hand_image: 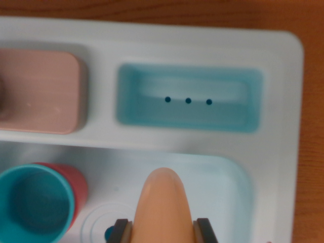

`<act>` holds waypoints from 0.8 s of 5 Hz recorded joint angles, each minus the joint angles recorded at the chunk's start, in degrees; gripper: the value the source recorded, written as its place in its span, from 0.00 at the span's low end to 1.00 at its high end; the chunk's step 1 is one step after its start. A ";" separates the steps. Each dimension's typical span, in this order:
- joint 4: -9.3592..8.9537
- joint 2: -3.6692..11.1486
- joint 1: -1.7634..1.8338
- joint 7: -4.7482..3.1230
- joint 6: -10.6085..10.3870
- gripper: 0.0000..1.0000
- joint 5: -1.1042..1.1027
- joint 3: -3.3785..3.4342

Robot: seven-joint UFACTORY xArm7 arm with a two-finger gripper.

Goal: Pick detergent from the sink

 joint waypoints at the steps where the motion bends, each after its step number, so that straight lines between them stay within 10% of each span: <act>1: 1.95 -0.56 0.01 0.21 2.49 1.00 -0.17 -0.05; 4: 4.02 -1.16 0.02 0.44 5.16 1.00 -0.34 -0.09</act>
